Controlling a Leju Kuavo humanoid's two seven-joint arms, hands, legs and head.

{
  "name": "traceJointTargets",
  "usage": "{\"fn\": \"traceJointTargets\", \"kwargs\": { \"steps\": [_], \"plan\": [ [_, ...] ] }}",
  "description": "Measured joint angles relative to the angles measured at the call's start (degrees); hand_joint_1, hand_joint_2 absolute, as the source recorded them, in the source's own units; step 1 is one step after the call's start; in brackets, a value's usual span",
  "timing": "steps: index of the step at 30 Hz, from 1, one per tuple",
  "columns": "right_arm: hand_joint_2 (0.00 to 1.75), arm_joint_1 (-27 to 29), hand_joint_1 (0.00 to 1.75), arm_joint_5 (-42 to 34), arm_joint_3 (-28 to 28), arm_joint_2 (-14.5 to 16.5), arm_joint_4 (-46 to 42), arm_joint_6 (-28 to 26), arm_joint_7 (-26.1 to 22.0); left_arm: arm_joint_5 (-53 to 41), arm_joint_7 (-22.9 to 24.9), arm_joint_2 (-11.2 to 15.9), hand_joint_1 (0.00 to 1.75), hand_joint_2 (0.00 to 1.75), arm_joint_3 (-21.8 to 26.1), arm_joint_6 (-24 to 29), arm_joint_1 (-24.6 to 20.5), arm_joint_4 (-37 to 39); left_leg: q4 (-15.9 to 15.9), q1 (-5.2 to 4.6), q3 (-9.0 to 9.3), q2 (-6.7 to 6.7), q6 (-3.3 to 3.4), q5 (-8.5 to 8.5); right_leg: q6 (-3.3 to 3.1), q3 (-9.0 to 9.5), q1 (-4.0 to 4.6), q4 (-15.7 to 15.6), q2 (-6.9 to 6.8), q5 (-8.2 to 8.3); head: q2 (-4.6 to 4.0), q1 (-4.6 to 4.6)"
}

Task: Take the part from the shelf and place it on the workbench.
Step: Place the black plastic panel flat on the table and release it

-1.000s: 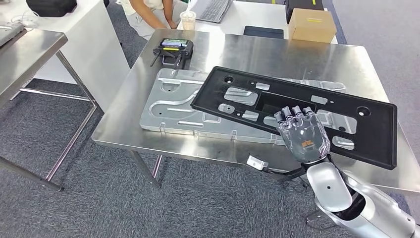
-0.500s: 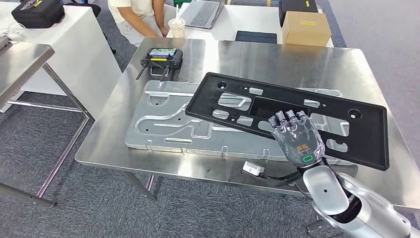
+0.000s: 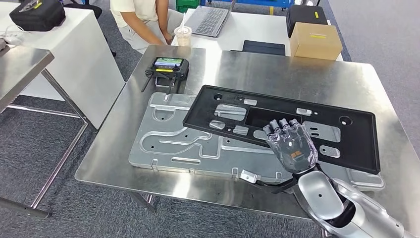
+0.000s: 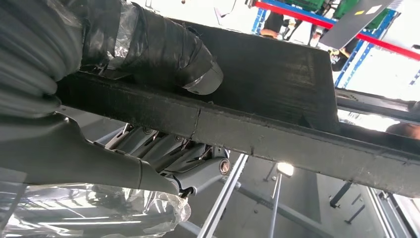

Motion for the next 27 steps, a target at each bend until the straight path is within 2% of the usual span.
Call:
{"fn": "traceJointTargets", "kwargs": {
  "steps": [1, 2, 5, 6, 7, 9, 10, 11, 12, 13, 14, 15, 17, 19, 20, 21, 23, 24, 25, 27],
  "plan": [
    [1.75, 0.2, 1.75, 0.0, 0.1, 0.1, 0.4, -0.2, 0.0, 0.2, -0.1, 0.0, 0.00, 0.00, 0.0, -0.1, -0.1, 0.0, 0.2, -0.03, 0.11, -0.06, -0.35, -0.45, -0.36, 0.30, 0.11, -1.7, -0.11, 1.51, 0.00, -0.04],
    [1.75, 0.5, 1.75, 0.0, 0.1, 0.2, 0.7, -0.3, -0.1, 0.4, -0.3, 0.0, 0.00, 0.00, 0.0, -0.2, -0.1, 0.0, 0.4, -0.07, 0.18, -0.12, -0.72, -0.73, -0.79, 0.27, 0.23, -2.1, -0.17, 1.96, 0.00, -0.07],
    [1.75, 1.1, 1.75, 0.0, 0.2, 0.5, 1.4, -0.7, -0.1, 0.9, -1.0, 0.0, 0.00, 0.00, 0.0, -0.3, -0.1, 0.0, 1.6, -0.08, -0.14, -0.06, -1.71, -1.39, -1.98, 0.53, 0.15, -2.3, -0.07, 2.32, 0.00, -0.13],
    [1.75, 1.2, 1.75, -0.1, 0.2, 0.6, 1.7, -0.8, -0.1, 1.0, -1.2, -0.1, 0.00, 0.00, 0.0, -0.4, -0.2, 0.0, 2.9, 0.00, -0.83, 0.03, -2.07, -2.16, -2.25, 0.68, 0.04, -2.3, -0.06, 2.27, 0.00, -0.21],
    [1.75, 1.3, 1.75, -0.1, 0.2, 0.7, 1.9, -0.9, -0.1, 1.1, -1.3, -0.1, 0.00, 0.00, 0.0, -0.5, -0.2, 0.0, 5.2, 0.15, -2.03, 0.15, -2.47, -3.42, -2.45, 0.81, -0.09, -2.4, -0.06, 2.21, 0.00, -0.28],
    [1.75, 1.7, 1.75, -0.1, 0.2, 1.0, 2.5, -1.0, -0.2, 1.2, -1.5, -0.2, 0.00, 0.00, 0.0, -0.6, -0.3, 0.0, 12.0, 0.60, -5.87, 0.38, -3.18, -6.65, -2.67, 0.85, -0.12, -2.4, -0.07, 2.01, 0.00, -0.39],
    [1.75, 2.1, 1.75, -0.2, 0.2, 1.2, 2.9, -1.0, -0.3, 1.2, -1.6, -0.2, 0.00, 0.00, 0.0, -0.6, -0.3, 0.0, 14.9, 0.81, -7.81, 0.43, -3.41, -7.68, -2.70, 0.86, -0.12, -2.4, -0.08, 1.92, 0.00, -0.38],
    [1.75, 2.4, 1.75, -0.3, 0.3, 1.3, 3.3, -1.0, -0.4, 1.3, -1.7, -0.2, 0.00, 0.00, 0.0, -0.7, -0.3, 0.0, 16.4, 0.97, -9.07, 0.48, -3.54, -7.75, -2.68, 0.92, -0.13, -2.4, -0.07, 1.82, 0.00, -0.38],
    [1.75, 2.7, 1.75, -0.4, 0.4, 1.5, 3.8, -1.0, -0.5, 1.3, -1.8, -0.3, 0.00, 0.00, 0.0, -0.8, -0.2, 0.0, 15.7, 1.06, -9.28, 0.50, -3.57, -6.63, -2.61, 1.03, -0.14, -2.4, -0.06, 1.71, 0.00, -0.38],
    [1.75, 3.0, 1.75, -0.5, 0.4, 1.6, 4.2, -1.0, -0.7, 1.3, -1.8, -0.3, 0.00, 0.00, 0.0, -0.9, -0.2, 0.0, 13.0, 1.11, -8.46, 0.51, -3.51, -4.48, -2.50, 1.21, -0.17, -2.4, -0.04, 1.60, 0.00, -0.38],
    [1.75, 3.2, 1.75, -0.6, 0.4, 1.8, 4.7, -1.0, -0.8, 1.4, -1.8, -0.3, 0.00, 0.00, 0.0, -1.0, -0.2, 0.0, 9.0, 1.12, -6.98, 0.51, -3.39, -1.93, -2.36, 1.41, -0.19, -2.4, -0.02, 1.49, 0.00, -0.38],
    [1.75, 3.4, 1.75, -0.7, 0.4, 1.9, 5.1, -1.1, -0.9, 1.5, -1.8, -0.3, 0.00, 0.00, 0.0, -1.0, -0.2, 0.0, 5.3, 0.99, -5.63, 0.51, -3.19, -0.26, -2.16, 1.57, -0.18, -2.4, -0.02, 1.42, 0.00, -0.38],
    [1.75, 3.6, 1.75, -0.9, 0.4, 2.1, 6.2, -1.3, -0.9, 1.6, -1.7, -0.3, 0.00, 0.00, 0.0, -0.9, -0.3, 0.0, 1.4, 0.65, -4.24, 0.49, -2.63, 0.75, -1.62, 1.57, -0.13, -2.5, -0.04, 1.36, 0.00, -0.35],
    [1.75, 4.1, 1.75, -1.3, 0.4, 2.3, 7.2, -1.5, -0.9, 1.7, -1.6, -0.3, 0.00, 0.00, 0.0, -0.8, -0.3, 0.0, 1.0, 0.49, -4.08, 0.43, -1.97, 0.83, -0.87, 1.64, -0.04, -2.8, -0.05, 1.34, 0.00, -0.32],
    [1.75, 4.3, 1.75, -1.5, 0.4, 2.3, 7.7, -1.6, -0.8, 1.7, -1.5, -0.3, 0.00, 0.00, 0.0, -0.8, -0.2, 0.0, 0.8, 0.56, -3.91, 0.41, -2.01, 1.47, -0.87, 1.83, 0.04, -2.9, -0.05, 1.34, 0.00, -0.29],
    [1.31, 4.4, 1.31, -1.7, 0.4, 2.4, 8.2, -1.8, -0.7, 1.7, -1.3, -0.3, 0.00, 0.44, 0.0, -0.7, -0.2, 0.0, 0.5, 0.66, -3.77, 0.40, -2.22, 1.73, -1.47, 2.02, 0.15, -3.0, -0.06, 1.36, 0.00, -0.27],
    [0.44, 4.6, 0.44, -2.2, 0.4, 2.5, 9.4, -2.3, -0.5, 1.7, -1.1, -0.3, 0.00, 1.31, 0.0, -0.5, -0.2, 0.0, 0.2, 0.79, -3.57, 0.39, -2.82, 2.02, -3.34, 2.24, 0.37, -3.3, -0.09, 1.49, 0.00, -0.24],
    [0.00, 4.6, 0.00, -2.4, 0.4, 2.5, 10.0, -2.6, -0.4, 1.7, -1.0, -0.3, 0.00, 1.75, 0.0, -0.5, -0.2, 0.0, 0.2, 0.79, -3.53, 0.38, -2.84, 1.98, -4.03, 2.31, 0.42, -3.4, -0.12, 1.53, 0.00, -0.24],
    [0.00, 4.7, 0.00, -2.5, 0.4, 2.6, 10.5, -3.0, -0.3, 1.6, -1.0, -0.3, 0.00, 1.75, 0.0, -0.4, -0.2, 0.0, 0.2, 0.77, -3.51, 0.37, -2.75, 1.93, -4.21, 2.38, 0.46, -3.5, -0.12, 1.58, 0.00, -0.23],
    [0.00, 4.7, 0.00, -2.7, 0.4, 2.7, 11.5, -3.7, -0.3, 1.4, -0.9, -0.3, 0.00, 1.75, 0.0, -0.4, -0.2, 0.0, 0.3, 0.72, -3.50, 0.36, -2.55, 1.81, -4.17, 2.51, 0.46, -3.7, -0.12, 1.60, 0.00, -0.22]
  ]
}}
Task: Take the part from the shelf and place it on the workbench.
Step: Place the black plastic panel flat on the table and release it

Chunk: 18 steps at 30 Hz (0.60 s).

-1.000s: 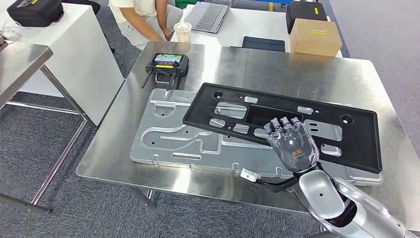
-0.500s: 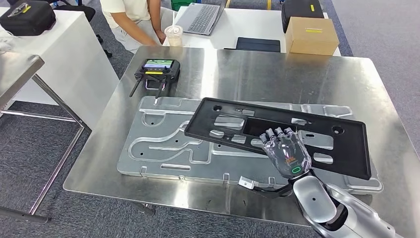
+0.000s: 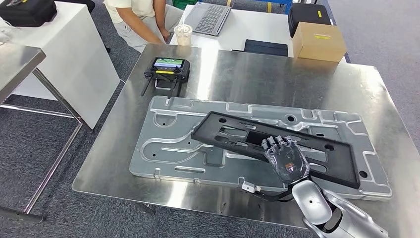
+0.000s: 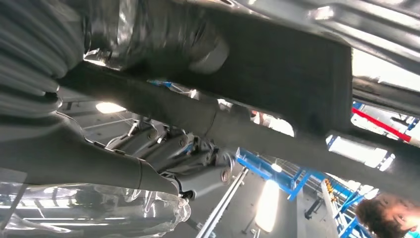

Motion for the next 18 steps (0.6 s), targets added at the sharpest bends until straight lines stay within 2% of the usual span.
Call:
{"fn": "traceJointTargets", "kwargs": {
  "steps": [3, 7, 9, 14, 18],
  "plan": [
    [0.00, 0.1, 0.00, -0.1, 0.0, 0.3, 1.4, -0.5, 0.1, -0.1, 0.3, 0.0, 0.00, 1.75, 0.0, 0.2, 0.0, 0.0, 0.0, -0.07, 0.00, 0.01, 0.22, -0.11, 0.41, 0.08, -0.02, -0.2, 0.00, 0.06, 0.00, 0.01],
    [0.00, 0.1, 0.00, -0.2, 0.0, 0.8, 3.1, -1.1, 0.3, 0.8, 0.9, 0.0, 0.00, 0.00, 0.0, 0.6, -0.1, 0.0, 0.1, -0.10, 0.03, 0.03, 0.43, -0.24, 2.77, 0.27, -0.17, -0.6, 0.01, 0.03, 0.00, -0.02],
    [0.00, 0.1, 0.00, -0.3, 0.0, 1.0, 3.9, -1.4, 0.4, 1.3, 0.9, 0.0, 0.00, 0.00, 0.0, 0.6, -0.1, 0.0, 0.1, -0.09, 0.07, 0.04, 0.45, -0.25, 3.19, 0.30, -0.18, -0.6, 0.01, 0.01, 0.00, -0.04],
    [0.00, 0.1, 0.00, -0.8, -0.1, 1.5, 5.2, -1.8, 0.7, 1.6, 1.0, 0.0, 0.00, 0.00, 0.0, 0.6, -0.1, 0.0, -0.1, 0.04, 0.20, 0.04, 0.44, -0.24, 3.21, 0.31, -0.03, -0.6, 0.01, -0.01, 0.00, -0.04],
    [0.00, 0.1, 0.00, -2.6, -0.6, 2.3, 5.6, -4.2, 2.0, 1.2, 2.0, 0.0, 0.00, 0.00, 0.0, 1.3, -0.1, 0.0, -0.2, 0.15, 0.30, 0.07, 0.39, -0.21, 3.20, 0.35, 0.06, -0.6, 0.02, -0.01, 0.00, -0.04]
  ]
}}
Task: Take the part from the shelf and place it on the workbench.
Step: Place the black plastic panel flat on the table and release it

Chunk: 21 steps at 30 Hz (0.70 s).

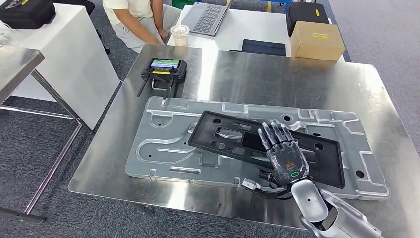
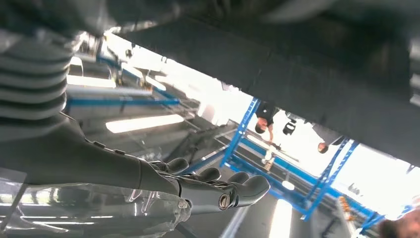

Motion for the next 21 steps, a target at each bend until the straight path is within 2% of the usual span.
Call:
{"fn": "traceJointTargets", "kwargs": {
  "steps": [2, 5, 6, 7, 9, 10, 11, 12, 13, 14, 15, 16, 17, 18, 20, 21],
  "plan": [
    [0.00, -0.1, 0.00, -2.5, -0.4, 0.8, 0.1, -2.1, 0.5, -0.1, 1.0, 0.1, 0.00, 0.00, 0.0, 0.2, 0.0, 0.0, 0.0, -0.01, 0.01, -0.01, 0.13, -0.02, 0.11, 0.08, -0.06, -0.1, 0.00, 0.08, 0.00, 0.01],
    [0.00, -0.7, 0.00, -9.9, -1.2, 2.7, 0.1, -6.2, 0.8, 0.5, 2.4, 0.3, 0.00, 0.00, 0.0, 0.4, -0.1, 0.0, -1.7, 0.30, 0.95, 0.10, 1.07, 0.97, 0.73, 0.51, -0.17, -0.7, 0.02, 0.20, 0.00, 0.03],
    [0.00, -1.1, 0.00, -12.2, -1.5, 3.4, 0.2, -7.4, 0.8, 0.8, 2.7, 0.3, 0.00, 0.00, 0.0, 0.6, -0.2, 0.0, -2.7, 0.53, 1.47, 0.21, 1.32, 1.61, 0.82, 0.24, -0.14, 0.1, 0.04, -0.60, 0.00, 0.08],
    [0.00, -1.5, 0.00, -13.6, -1.7, 4.1, 0.3, -8.5, 0.9, 0.9, 3.1, 0.4, 0.00, 0.00, 0.0, 0.8, -0.3, 0.0, -3.5, 0.76, 1.85, 0.30, 1.46, 2.13, 0.88, -0.63, -0.18, 2.2, 0.04, -2.11, 0.00, 0.14],
    [0.00, -2.3, 0.00, -14.6, -1.8, 5.5, 0.5, -9.6, 1.3, 0.9, 3.8, 0.4, 0.00, 0.00, 0.0, 1.1, -0.4, 0.0, -3.8, 0.85, 1.84, 0.43, 1.53, 2.47, 1.11, -3.72, -0.52, 9.1, 0.06, -5.86, 0.00, 0.16],
    [0.00, -2.6, 0.00, -14.7, -1.8, 6.1, 0.6, -9.9, 1.4, 0.8, 4.2, 0.4, 0.00, 0.00, 0.0, 1.1, -0.4, 0.0, -3.6, 0.97, 1.69, 0.44, 1.42, 2.45, 1.33, -5.15, -0.79, 12.3, 0.05, -6.99, 0.00, 0.15],
    [0.00, -2.8, 0.00, -14.8, -1.8, 6.8, 0.7, -10.1, 1.5, 0.8, 4.4, 0.4, 0.00, 0.00, 0.0, 1.2, -0.4, 0.0, -3.4, 1.18, 1.51, 0.43, 1.21, 2.37, 1.65, -5.80, -1.13, 13.8, 0.03, -7.04, 0.00, 0.15],
    [0.00, -3.0, 0.00, -14.9, -1.8, 7.4, 0.7, -10.1, 1.6, 0.8, 4.5, 0.4, 0.00, 0.00, 0.0, 1.2, -0.3, 0.0, -2.9, 1.52, 1.27, 0.38, 0.82, 2.20, 2.04, -5.36, -1.53, 13.0, 0.01, -5.93, 0.00, 0.14],
    [0.00, -3.4, 0.00, -14.9, -1.8, 8.0, 0.7, -10.2, 1.6, 0.8, 4.7, 0.4, 0.00, 0.00, 0.0, 1.2, -0.3, 0.0, -2.2, 1.94, 0.98, 0.32, 0.27, 1.92, 2.54, -3.91, -2.01, 10.3, -0.02, -4.04, 0.00, 0.16],
    [0.00, -3.7, 0.00, -15.0, -1.8, 8.5, 0.7, -10.2, 1.7, 0.8, 4.7, 0.5, 0.00, 0.00, 0.0, 1.2, -0.3, 0.0, -1.4, 2.30, 0.57, 0.22, -0.43, 1.56, 3.14, -2.24, -2.38, 7.0, 0.07, -2.69, 0.00, 0.18],
    [0.00, -4.0, 0.00, -15.0, -1.8, 9.0, 0.7, -10.2, 1.8, 0.8, 4.8, 0.7, 0.00, 0.00, 0.0, 1.3, -0.3, 0.0, -0.3, 2.52, 0.04, 0.09, -1.18, 1.15, 3.42, -1.02, -2.59, 4.2, 0.32, -1.68, 0.00, 0.30],
    [0.00, -4.2, 0.00, -15.1, -1.8, 9.4, 0.7, -10.3, 1.9, 0.8, 4.8, 0.9, 0.00, 0.00, 0.0, 1.3, -0.4, 0.0, 0.5, 2.57, -0.50, -0.06, -1.82, 0.90, 3.26, -0.51, -2.64, 2.9, 0.56, -1.39, 0.00, 0.36],
    [0.00, -4.3, 0.00, -15.1, -1.8, 9.7, 0.7, -10.3, 2.0, 0.8, 4.8, 1.0, 0.00, 0.00, 0.0, 1.3, -0.4, 0.0, 1.0, 2.52, -0.97, -0.18, -2.34, 0.83, 2.81, -0.76, -2.51, 2.9, 0.81, -1.63, 0.00, 0.31],
    [0.00, -4.4, 0.00, -15.2, -1.8, 10.1, 0.7, -10.3, 2.1, 0.8, 4.8, 1.1, 0.00, 0.00, 0.0, 1.3, -0.3, 0.0, 1.2, 2.50, -1.27, -0.27, -2.68, 0.96, 2.04, -1.24, -2.37, 3.3, 0.94, -1.44, 0.00, 0.24],
    [0.00, -4.5, 0.00, -15.2, -1.8, 10.7, 0.7, -10.4, 2.2, 0.8, 4.8, 1.1, 0.00, 0.00, 0.0, 1.3, -0.2, 0.0, 1.3, 2.67, -1.77, -0.19, -3.04, 0.93, 0.80, -1.99, -2.20, 3.7, 0.84, -1.06, 0.00, -0.06],
    [0.00, -4.7, 0.00, -15.3, -1.8, 11.0, 0.7, -10.4, 2.3, 0.8, 4.8, 1.1, 0.00, 0.00, 0.0, 1.3, -0.2, 0.0, 2.3, 2.73, -2.28, -0.04, -3.08, 0.00, 0.25, -2.33, -2.11, 3.7, 0.78, -0.77, 0.00, -0.10]
  ]
}}
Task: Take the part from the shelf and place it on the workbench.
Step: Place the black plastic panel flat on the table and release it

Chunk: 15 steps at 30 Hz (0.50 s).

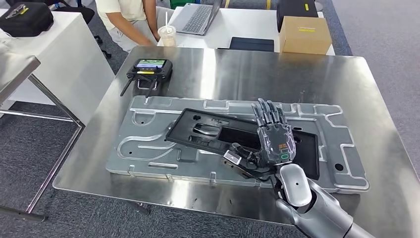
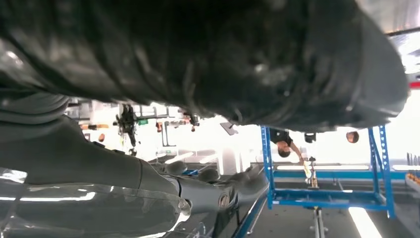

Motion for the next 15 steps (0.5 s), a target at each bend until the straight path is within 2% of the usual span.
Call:
{"fn": "traceJointTargets", "kwargs": {
  "steps": [1, 4, 5, 6, 7, 9, 10, 11, 12, 14, 15],
  "plan": [
    [0.00, -0.1, 0.00, 0.0, 0.0, 0.2, 0.0, -0.1, 0.0, 0.0, 0.0, 0.0, 0.00, 0.00, 0.0, 0.0, 0.0, 0.0, 2.1, -0.03, -0.91, 0.15, 0.01, -1.73, -0.51, -0.37, 0.12, 0.0, -0.09, 0.33, 0.00, -0.08],
    [0.00, -0.2, 0.00, -0.4, 0.0, 0.8, 0.0, -0.8, 0.0, 0.0, 0.1, 0.1, 0.00, 0.00, 0.0, 0.0, -0.1, 0.0, 12.6, -0.55, -4.54, 0.33, 0.42, -8.31, -1.63, -1.70, 0.96, -0.1, -0.30, 1.33, 0.00, -0.20],
    [0.00, -0.2, 0.00, -0.6, 0.0, 1.1, 0.0, -1.3, 0.0, 0.1, 0.1, 0.1, 0.00, 0.00, 0.0, 0.1, 0.0, 0.0, 14.7, -0.83, -4.91, 0.32, 0.78, -9.27, -1.88, -2.18, 1.37, -0.1, -0.34, 1.70, 0.00, -0.20],
    [0.00, -0.2, 0.00, -0.7, 0.0, 1.4, -0.1, -1.8, 0.0, 0.1, 0.2, 0.1, 0.00, 0.00, 0.0, 0.2, -0.1, 0.0, 14.6, -1.21, -4.22, 0.32, 1.36, -9.20, -2.08, -2.64, 1.81, -0.1, -0.35, 2.10, 0.00, -0.19],
    [0.00, -0.3, 0.00, -0.9, 0.0, 1.8, -0.2, -2.4, 0.0, 0.1, 0.4, 0.1, 0.00, 0.00, 0.0, 0.3, -0.1, 0.0, 12.4, -1.70, -2.41, 0.30, 2.16, -8.28, -2.26, -3.08, 2.24, -0.1, -0.34, 2.50, 0.00, -0.19],
    [0.00, -0.4, 0.00, -1.0, 0.0, 2.6, -0.7, -3.2, 0.0, 0.2, 0.6, 0.3, 0.00, 0.00, 0.0, 0.7, -0.2, 0.0, 4.6, -2.94, 2.83, 0.32, 4.40, -6.10, -2.50, -3.69, 2.81, -0.2, -0.30, 3.34, 0.01, -0.09],
    [0.00, -0.5, 0.00, -0.9, 0.0, 3.0, -0.9, -3.5, 0.1, 0.3, 0.7, 0.4, 0.00, 0.00, 0.0, 0.8, -0.3, 0.0, 1.4, -3.51, 4.70, 0.40, 5.35, -5.29, -2.45, -3.77, 2.86, -0.4, -0.30, 3.75, 0.01, -0.08],
    [0.00, -0.6, 0.00, -0.9, 0.0, 3.3, -1.1, -3.9, 0.1, 0.3, 0.9, 0.6, 0.00, 0.44, 0.0, 0.9, -0.4, 0.0, -0.5, -3.99, 5.72, 0.47, 6.05, -4.83, -2.22, -3.77, 2.75, -0.6, -0.35, 4.16, 0.01, -0.18],
    [0.00, -0.5, 0.00, -0.8, 0.0, 3.7, -1.2, -4.3, 0.2, 0.3, 1.0, 0.7, 0.00, 0.87, 0.0, 1.0, -0.5, 0.0, -1.3, -4.26, 5.83, 0.54, 6.41, -4.52, -1.87, -3.69, 2.53, -0.9, -0.42, 4.60, 0.01, -0.27],
    [0.00, -0.4, 0.00, -0.6, 0.0, 4.2, -1.6, -5.5, 0.2, 0.3, 1.3, 0.8, 0.00, 1.75, 0.0, 1.3, -0.6, 0.0, -2.5, -4.33, 5.81, 0.58, 6.43, -2.82, -1.15, -3.59, 2.33, -1.6, -0.50, 5.47, 0.01, -0.55],
    [0.00, -0.3, 0.00, -0.4, 0.0, 4.4, -1.9, -6.3, 0.2, 0.3, 1.4, 0.8, 0.00, 1.75, 0.0, 1.4, -0.6, 0.0, -3.4, -4.11, 5.80, 0.67, 6.29, -1.78, -0.87, -3.75, 2.39, -1.5, -0.49, 5.00, 0.00, -0.52]
  ]
}}
